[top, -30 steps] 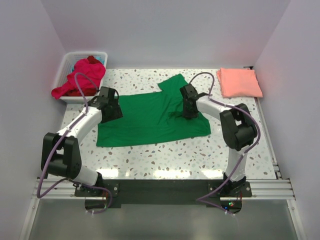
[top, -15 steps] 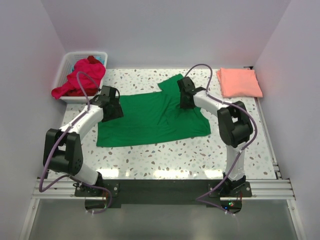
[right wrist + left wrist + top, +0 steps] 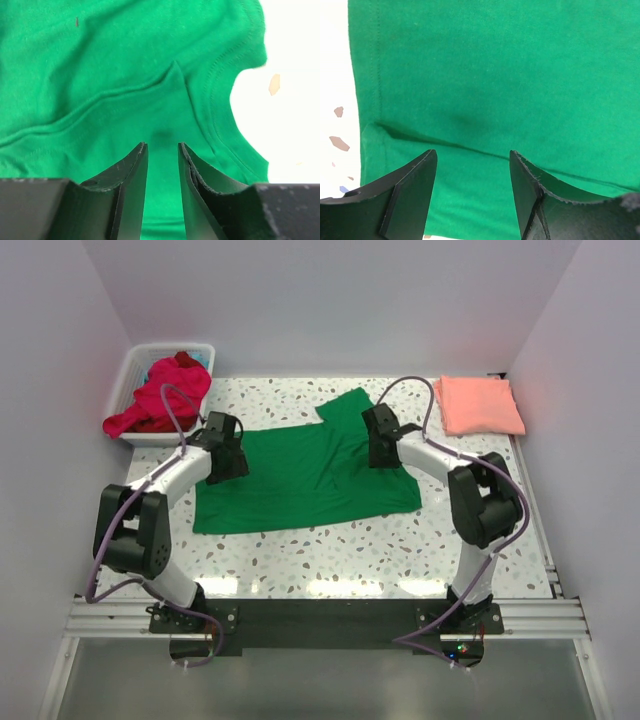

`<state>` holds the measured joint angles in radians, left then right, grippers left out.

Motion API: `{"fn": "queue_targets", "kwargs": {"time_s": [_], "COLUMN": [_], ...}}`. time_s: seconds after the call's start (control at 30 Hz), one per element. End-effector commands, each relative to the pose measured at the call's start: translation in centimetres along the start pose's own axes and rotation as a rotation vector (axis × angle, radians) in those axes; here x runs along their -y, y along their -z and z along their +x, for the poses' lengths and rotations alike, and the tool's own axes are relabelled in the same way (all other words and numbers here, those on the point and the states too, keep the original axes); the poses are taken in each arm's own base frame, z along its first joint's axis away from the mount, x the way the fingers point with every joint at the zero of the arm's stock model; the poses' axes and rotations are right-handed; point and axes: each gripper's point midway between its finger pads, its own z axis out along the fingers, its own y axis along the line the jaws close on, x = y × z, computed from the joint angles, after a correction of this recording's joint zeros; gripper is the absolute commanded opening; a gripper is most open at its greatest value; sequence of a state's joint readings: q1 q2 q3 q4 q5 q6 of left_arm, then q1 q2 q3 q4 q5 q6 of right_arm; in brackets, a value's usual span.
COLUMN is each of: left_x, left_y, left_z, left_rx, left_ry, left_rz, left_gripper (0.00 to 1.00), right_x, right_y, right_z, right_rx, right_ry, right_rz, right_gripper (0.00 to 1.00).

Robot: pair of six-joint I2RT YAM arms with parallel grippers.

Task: Fold and stack the t-shirts
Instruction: Fold the tshirt

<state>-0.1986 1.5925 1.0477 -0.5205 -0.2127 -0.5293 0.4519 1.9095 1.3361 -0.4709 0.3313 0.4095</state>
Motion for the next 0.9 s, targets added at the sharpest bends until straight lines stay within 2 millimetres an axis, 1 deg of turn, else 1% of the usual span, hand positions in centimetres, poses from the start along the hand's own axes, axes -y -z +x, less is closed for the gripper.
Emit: {"fn": "queue_targets", "kwargs": {"time_s": [0.0, 0.07, 0.1, 0.13, 0.17, 0.3, 0.43, 0.5, 0.57, 0.67, 0.87], "left_x": [0.7, 0.7, 0.7, 0.9, 0.9, 0.8, 0.7, 0.6, 0.3, -0.1, -1.0], "left_y": [-1.4, -2.0, -2.6, -2.7, -2.8, -3.3, -3.5, -3.5, -3.5, -3.5, -3.7], "left_z": [-1.8, -2.0, -1.6, -1.9, -2.0, -2.1, -1.9, -1.8, -1.8, -1.7, -1.1], "left_rx": [0.032, 0.021, 0.006, 0.011, 0.014, 0.016, 0.008, 0.004, 0.004, 0.002, -0.015], "left_ry": [0.003, 0.0, -0.004, -0.004, -0.007, -0.011, -0.017, -0.017, -0.011, -0.008, 0.005], "left_rz": [-0.013, -0.027, -0.039, -0.039, -0.044, -0.051, -0.061, -0.066, -0.083, -0.108, -0.161], "left_gripper": [0.65, 0.65, 0.65, 0.64, 0.64, 0.65, 0.64, 0.64, 0.65, 0.65, 0.65], "right_x": [1.1, 1.2, 1.4, 1.3, 1.4, 1.1, 1.7, 2.0, 3.0, 3.8, 5.9], "right_y": [1.6, 1.0, 0.8, 0.5, 0.2, -0.6, -1.0, -0.9, -0.8, -0.5, 0.7], "right_z": [-0.4, 0.8, 1.1, 1.4, 2.1, 3.4, 5.0, 5.9, 7.6, 9.3, 12.1], "right_rx": [0.037, 0.006, -0.002, -0.007, -0.024, -0.053, -0.092, -0.115, -0.164, -0.216, -0.291], "right_ry": [0.011, 0.024, 0.025, 0.026, 0.027, 0.022, 0.015, 0.015, 0.013, 0.003, 0.001], "right_rz": [0.022, 0.033, 0.037, 0.036, 0.037, 0.023, 0.041, 0.051, 0.085, 0.106, 0.172], "right_gripper": [0.36, 0.36, 0.36, 0.36, 0.36, 0.36, 0.36, 0.36, 0.36, 0.36, 0.36]}}
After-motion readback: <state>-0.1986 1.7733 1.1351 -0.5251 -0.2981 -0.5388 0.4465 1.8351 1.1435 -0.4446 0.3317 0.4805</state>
